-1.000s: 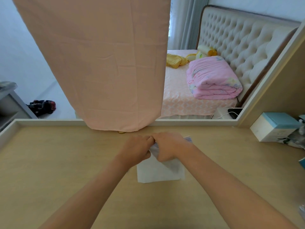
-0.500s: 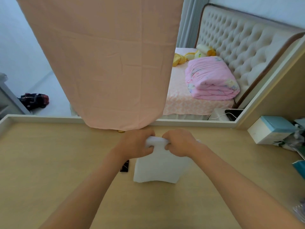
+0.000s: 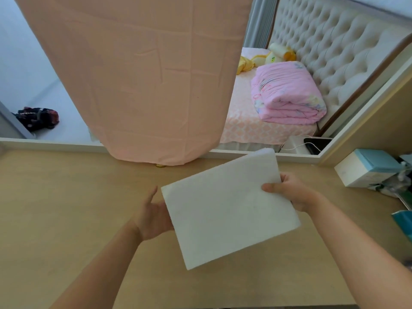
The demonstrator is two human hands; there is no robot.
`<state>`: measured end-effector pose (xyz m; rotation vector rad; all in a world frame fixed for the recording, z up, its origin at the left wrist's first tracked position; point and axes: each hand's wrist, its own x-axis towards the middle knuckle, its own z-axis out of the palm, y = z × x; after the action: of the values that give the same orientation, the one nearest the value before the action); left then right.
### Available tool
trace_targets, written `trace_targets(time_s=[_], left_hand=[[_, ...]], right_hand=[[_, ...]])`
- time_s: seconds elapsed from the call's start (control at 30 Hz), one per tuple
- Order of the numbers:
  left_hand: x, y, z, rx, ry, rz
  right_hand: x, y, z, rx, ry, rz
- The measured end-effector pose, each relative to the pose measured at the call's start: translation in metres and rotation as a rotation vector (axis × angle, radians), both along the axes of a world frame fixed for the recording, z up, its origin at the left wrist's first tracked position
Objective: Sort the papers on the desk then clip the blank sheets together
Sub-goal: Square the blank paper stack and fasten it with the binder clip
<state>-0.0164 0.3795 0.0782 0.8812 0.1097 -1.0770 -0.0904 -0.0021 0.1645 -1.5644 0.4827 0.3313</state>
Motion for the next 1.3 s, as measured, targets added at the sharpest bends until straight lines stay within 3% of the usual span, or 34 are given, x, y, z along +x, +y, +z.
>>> trace_targets(time_s=[0.07,0.13,0.23,0.43,0.53,0.63,0.77,0.9,1.03,1.3], left_hand=[[-0.013,-0.008,-0.022,-0.118,0.214,0.067],[-0.023,-0.014,-0.035,-0.097,0.261,0.09],[-0.029,-0.025,-0.047,0.187,0.084,0.043],[-0.031,-0.045,-0.07,0.642,-0.197,-0.028],[-0.032,-0.054,-0.073,0.82,-0.272,0.047],[-0.031,-0.057,-0.069,0.842,-0.401,0.114],[-0.031,-0.065,-0.045,0.8,-0.592,0.318],[-0.038,-0.079,-0.032,0.708,-0.629,0.559],[-0.046,-0.084,-0.041,0.686,-0.597,0.584],[-0.051,-0.085,-0.043,0.541,-0.834,0.764]], right_hand=[[-0.004,0.0,-0.024,0.053,0.09,-0.05],[-0.01,0.001,-0.047,0.06,0.172,-0.085],[-0.019,0.012,-0.077,0.007,0.264,-0.1],[-0.03,0.052,-0.147,-0.397,0.356,-0.139],[-0.034,0.066,-0.157,-0.496,0.339,-0.135],[-0.034,0.069,-0.154,-0.5,0.276,-0.187],[-0.03,0.064,-0.135,-0.401,0.01,-0.397],[-0.029,0.056,-0.121,-0.26,-0.189,-0.575],[-0.041,0.04,-0.138,-0.18,-0.184,-0.474],[-0.046,0.022,-0.16,-0.199,-0.303,-0.33]])
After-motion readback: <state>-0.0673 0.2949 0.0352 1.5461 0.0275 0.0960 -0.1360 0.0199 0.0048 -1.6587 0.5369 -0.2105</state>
